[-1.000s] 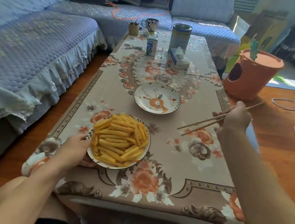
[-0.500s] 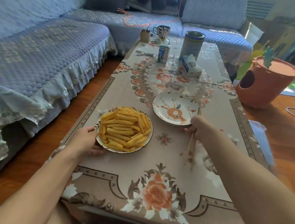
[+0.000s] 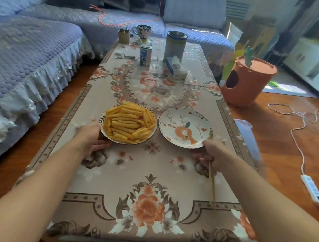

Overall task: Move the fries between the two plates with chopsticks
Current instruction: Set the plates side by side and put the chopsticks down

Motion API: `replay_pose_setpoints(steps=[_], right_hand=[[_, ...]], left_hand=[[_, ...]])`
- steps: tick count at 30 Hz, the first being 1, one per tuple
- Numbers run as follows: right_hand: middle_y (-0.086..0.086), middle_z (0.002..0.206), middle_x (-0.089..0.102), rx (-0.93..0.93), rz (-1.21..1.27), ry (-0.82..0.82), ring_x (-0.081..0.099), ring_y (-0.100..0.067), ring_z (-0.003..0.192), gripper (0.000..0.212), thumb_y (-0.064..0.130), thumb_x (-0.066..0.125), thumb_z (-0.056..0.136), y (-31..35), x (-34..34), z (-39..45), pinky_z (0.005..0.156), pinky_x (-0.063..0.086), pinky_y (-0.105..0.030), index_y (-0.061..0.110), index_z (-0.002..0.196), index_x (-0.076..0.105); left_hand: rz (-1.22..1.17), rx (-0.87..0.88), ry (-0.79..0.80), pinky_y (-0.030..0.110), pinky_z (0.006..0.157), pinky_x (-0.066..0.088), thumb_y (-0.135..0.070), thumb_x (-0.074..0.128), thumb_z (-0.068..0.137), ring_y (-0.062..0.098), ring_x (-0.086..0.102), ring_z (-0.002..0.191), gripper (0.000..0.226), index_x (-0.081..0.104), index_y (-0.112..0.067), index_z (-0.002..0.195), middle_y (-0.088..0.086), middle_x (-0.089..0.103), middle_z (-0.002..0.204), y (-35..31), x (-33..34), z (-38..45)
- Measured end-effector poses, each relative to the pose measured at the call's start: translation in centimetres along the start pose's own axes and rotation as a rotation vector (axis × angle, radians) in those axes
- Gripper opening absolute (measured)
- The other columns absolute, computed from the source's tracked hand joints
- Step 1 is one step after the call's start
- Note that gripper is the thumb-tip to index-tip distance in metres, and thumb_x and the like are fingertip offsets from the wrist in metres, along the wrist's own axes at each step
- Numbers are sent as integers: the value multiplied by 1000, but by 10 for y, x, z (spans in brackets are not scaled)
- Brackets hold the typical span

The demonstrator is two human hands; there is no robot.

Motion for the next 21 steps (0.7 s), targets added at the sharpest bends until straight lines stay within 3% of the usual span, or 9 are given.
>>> replay_pose_setpoints(steps=[3, 6, 8, 10, 12, 14, 17, 19, 21], right_hand=[[-9, 57, 55, 27, 182, 116, 36, -11, 34, 37, 22, 32, 105, -5, -1, -25, 33, 38, -22, 6, 79, 53], [-6, 57, 53, -199, 357, 123, 52, -18, 47, 39, 22, 34, 104, 22, -4, -68, 55, 55, -35, 4, 83, 62], [4, 54, 59, -575, 245, -60, 56, -17, 58, 44, 26, 41, 103, 49, -14, -106, 61, 51, -33, 9, 76, 71], [12, 59, 55, -1161, 97, -247, 53, -10, 60, 43, 22, 46, 103, 66, -10, -167, 58, 42, -23, 12, 67, 67], [6, 73, 52, -1689, -264, -206, 49, -10, 60, 41, 21, 48, 107, 42, 32, -209, 57, 40, -19, 6, 72, 65], [-3, 82, 57, -1938, -772, -143, 53, -14, 64, 36, 24, 52, 107, -9, 79, -210, 55, 46, -23, 5, 80, 66], [-9, 95, 59, -1856, -1215, -80, 57, -21, 82, 7, 2, 67, 88, -57, 115, -171, 68, 56, -32, 7, 92, 66], [-12, 105, 57, -1692, -1369, -18, 56, -26, 95, 24, -7, 60, 80, -70, 127, -148, 80, 57, -39, 3, 102, 64], [-13, 109, 57, -1635, -1462, -36, 55, -27, 99, 27, -4, 58, 83, -72, 132, -145, 84, 56, -41, 2, 109, 64]], left_hand=[[-151, 1, -9, 38, 87, 57, -31, 49, 106, 26, 71, 89, 29, 67, -8, 107, 13, 73, 98, 11, -6, -19], [33, 201, -152, 36, 73, 56, -25, 45, 106, 21, 67, 87, 35, 55, -14, 137, 5, 69, 102, 14, -28, -46], [405, 368, -226, 43, 91, 55, -21, 50, 102, 23, 64, 103, 40, 53, -21, 142, 3, 65, 118, 17, -39, -65], [764, 491, -255, 46, 112, 41, -18, 52, 100, 28, 53, 123, 42, 56, -16, 141, 8, 59, 132, 31, -41, -78], [1050, 616, -223, 47, 119, 31, -22, 45, 100, 32, 44, 133, 43, 58, -9, 139, 14, 55, 139, 50, -33, -87], [1211, 705, -199, 49, 118, 34, -30, 37, 99, 32, 43, 134, 49, 59, -10, 138, 14, 56, 139, 62, -24, -96], [1191, 734, -235, 49, 110, 41, -33, 37, 96, 31, 46, 128, 50, 63, -12, 133, 13, 59, 133, 53, -23, -105], [1170, 736, -254, 49, 109, 41, -29, 42, 98, 30, 46, 128, 44, 64, -11, 133, 14, 59, 133, 51, -23, -108], [1159, 730, -256, 48, 110, 40, -27, 44, 99, 30, 45, 129, 43, 63, -10, 134, 14, 58, 134, 51, -24, -109]])
Point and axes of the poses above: each hand's wrist, its own z-axis towards the middle knuckle, its own x-axis out of the palm, y = z × x, the point moved 9 cm from there along z, towards the middle knuckle
